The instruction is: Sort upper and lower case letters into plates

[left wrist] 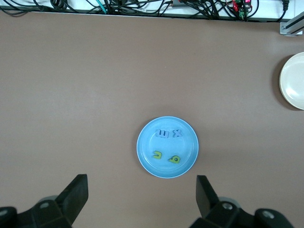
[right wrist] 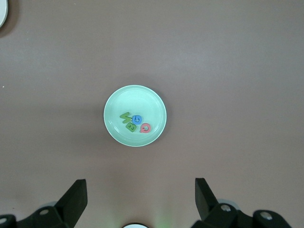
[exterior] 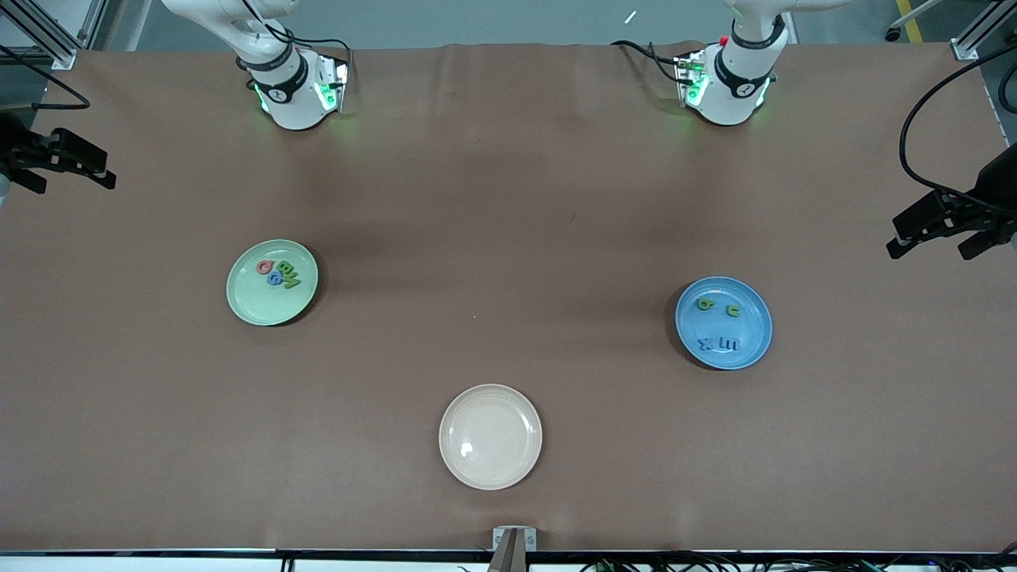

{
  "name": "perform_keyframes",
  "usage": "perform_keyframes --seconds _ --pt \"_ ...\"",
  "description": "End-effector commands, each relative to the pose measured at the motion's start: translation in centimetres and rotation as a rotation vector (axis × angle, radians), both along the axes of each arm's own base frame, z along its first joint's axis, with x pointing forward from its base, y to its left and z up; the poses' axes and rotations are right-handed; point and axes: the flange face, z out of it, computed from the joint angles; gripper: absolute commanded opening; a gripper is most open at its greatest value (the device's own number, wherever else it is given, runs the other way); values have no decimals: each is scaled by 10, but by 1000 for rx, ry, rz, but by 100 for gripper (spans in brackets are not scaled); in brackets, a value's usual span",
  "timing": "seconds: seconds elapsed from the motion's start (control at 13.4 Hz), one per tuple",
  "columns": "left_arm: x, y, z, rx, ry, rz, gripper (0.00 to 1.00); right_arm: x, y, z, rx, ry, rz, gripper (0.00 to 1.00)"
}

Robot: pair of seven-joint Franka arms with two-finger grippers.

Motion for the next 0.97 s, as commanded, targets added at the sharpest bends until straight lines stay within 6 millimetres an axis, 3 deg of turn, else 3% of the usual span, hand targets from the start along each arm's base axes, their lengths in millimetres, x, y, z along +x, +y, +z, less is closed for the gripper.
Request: perform_keyframes --seconds 0.0,0.9 --pt "-1 0 8 35 -8 -9 100 -11 0 4 -4 -18 -6 100" --pt "-1 1 11 44 -23 -22 100 -13 4 4 3 -13 -1 100"
